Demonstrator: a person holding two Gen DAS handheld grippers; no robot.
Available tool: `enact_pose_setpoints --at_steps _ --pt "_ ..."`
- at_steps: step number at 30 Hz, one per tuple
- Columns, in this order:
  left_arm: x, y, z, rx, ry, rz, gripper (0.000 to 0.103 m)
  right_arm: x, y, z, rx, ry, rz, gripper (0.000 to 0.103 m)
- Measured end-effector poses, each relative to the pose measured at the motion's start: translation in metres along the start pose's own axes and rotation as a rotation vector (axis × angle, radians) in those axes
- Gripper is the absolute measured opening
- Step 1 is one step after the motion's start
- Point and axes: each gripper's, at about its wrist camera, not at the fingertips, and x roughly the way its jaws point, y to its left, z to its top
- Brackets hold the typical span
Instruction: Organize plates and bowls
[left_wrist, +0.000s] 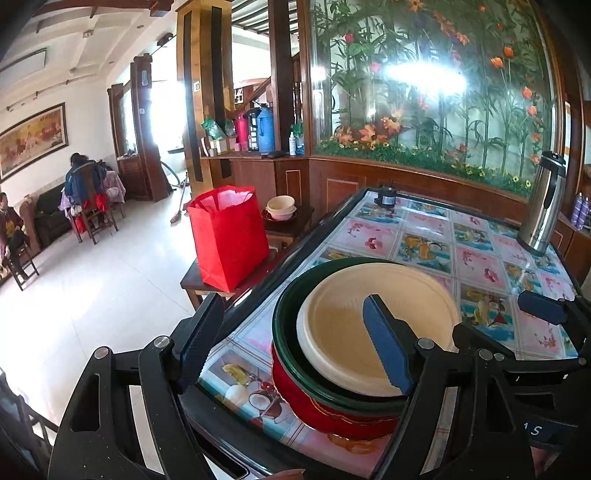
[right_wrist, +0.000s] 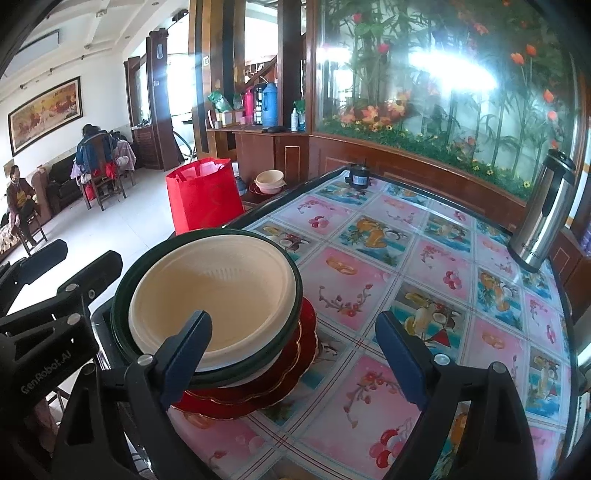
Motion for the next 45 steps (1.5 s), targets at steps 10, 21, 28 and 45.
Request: enact_pose_setpoints --at_steps 10,21,28,45 --pt "0.0014 -0.0002 -0.0051 -0.005 0.000 -0.009 0.079 -0.0017 0.0032 -0.0005 -0.013 0.005 -0.007 0.090" --pt "0.0003 -0.0018 -0.0052 -0.004 0.003 -0.008 0.079 -0.0009 0.0047 -0.0008 -0.017 0.008 -0.009 0.091" --pt "0.0002 -0.0021 -0.0047 -0.004 0.005 -0.010 0.079 -0.0007 0.0039 -0.0012 -0.020 0.015 -0.006 0.091" --pt "0.0024 -0.0032 -0.0033 0.003 0.003 -0.008 0.079 0.0020 0.0023 -0.0003 -0.025 0.022 0.000 0.091"
